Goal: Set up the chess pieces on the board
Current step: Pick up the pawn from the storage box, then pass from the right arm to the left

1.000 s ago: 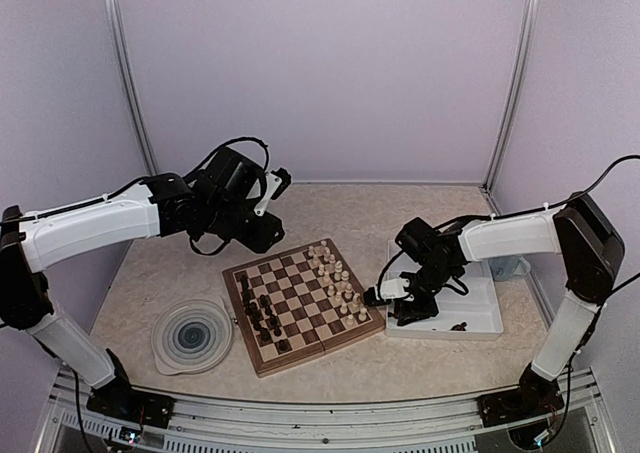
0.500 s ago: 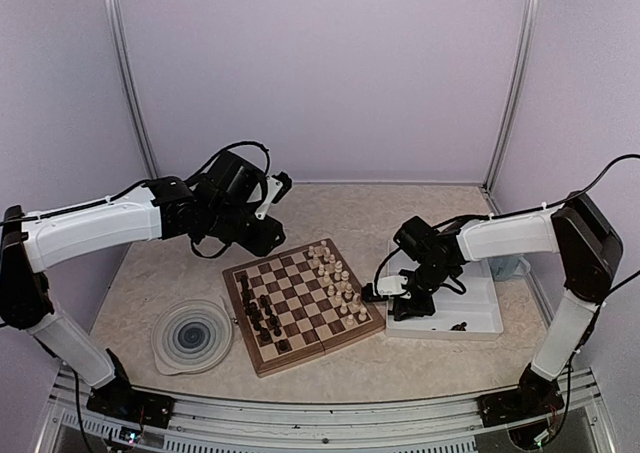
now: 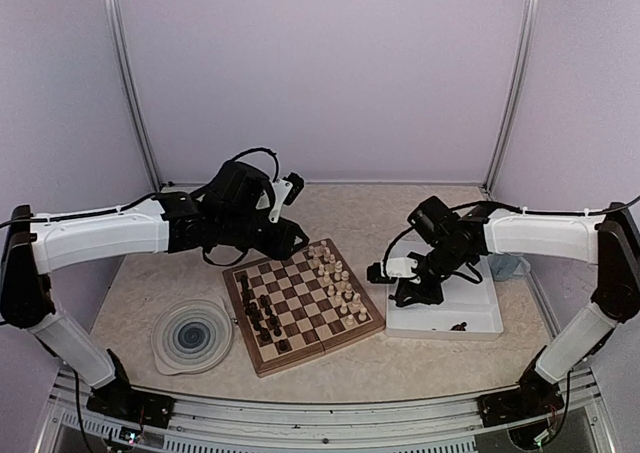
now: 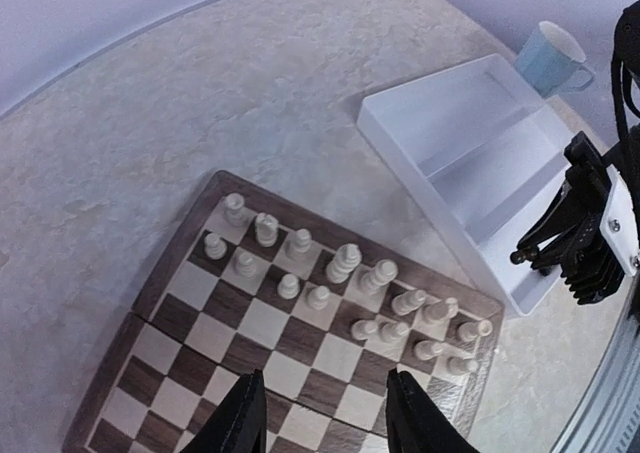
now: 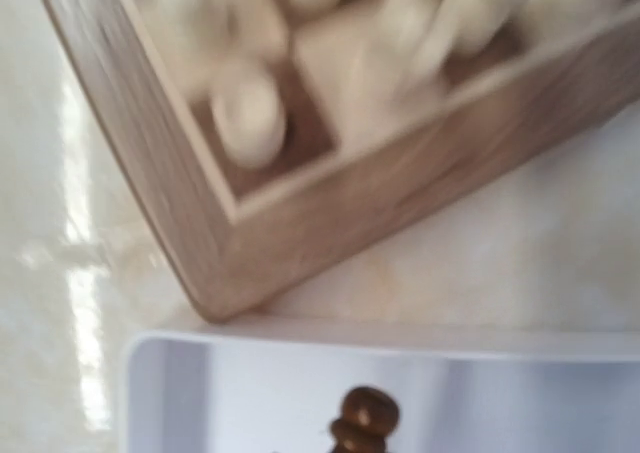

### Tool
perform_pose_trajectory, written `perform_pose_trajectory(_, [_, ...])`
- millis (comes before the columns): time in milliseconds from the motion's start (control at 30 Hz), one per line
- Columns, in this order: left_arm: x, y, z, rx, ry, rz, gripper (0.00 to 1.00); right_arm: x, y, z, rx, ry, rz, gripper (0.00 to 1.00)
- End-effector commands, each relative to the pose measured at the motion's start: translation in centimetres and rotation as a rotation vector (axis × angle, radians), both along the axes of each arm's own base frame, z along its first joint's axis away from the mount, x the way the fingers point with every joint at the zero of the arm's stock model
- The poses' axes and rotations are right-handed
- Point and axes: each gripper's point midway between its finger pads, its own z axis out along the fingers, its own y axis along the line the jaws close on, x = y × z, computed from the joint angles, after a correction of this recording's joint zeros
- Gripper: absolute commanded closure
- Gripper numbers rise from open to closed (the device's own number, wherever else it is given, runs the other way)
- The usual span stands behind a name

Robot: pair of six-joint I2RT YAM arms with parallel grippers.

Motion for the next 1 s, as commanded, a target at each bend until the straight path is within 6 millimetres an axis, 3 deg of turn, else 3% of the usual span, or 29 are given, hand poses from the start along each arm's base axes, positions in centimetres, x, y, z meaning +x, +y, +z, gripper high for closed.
perform_pose_trajectory(0, [-0.4, -4.4, 3.9, -0.347, 0.035, -0.045, 0.58, 0.4, 2.1, 6.7, 0.178, -0.055, 0.014, 0.93])
perform_pose_trajectory(100, [-0.9, -6.5, 5.4, -0.471, 0.085, -0.107, 0.57, 0.9, 3.2, 10.1, 0.265, -0.104, 0.026, 0.93])
perform_pose_trajectory(267, [-2.1, -9.8, 4.8, -0.570, 0.200, -0.200, 0.57, 1.6, 4.2, 13.4, 0.339, -0.155, 0.036, 0.93])
perform_pose_trajectory(700, [-4.1, -14.4, 4.3, -0.679, 0.341, -0.337, 0.62, 1.7, 4.6, 14.8, 0.368, -0.176, 0.044, 0.93])
perform_pose_trajectory(967, [-4.9, -15.7, 3.3, -0.690, 0.389, -0.361, 0.71, 1.6, 4.8, 15.0, 0.379, -0.170, 0.046, 0.92])
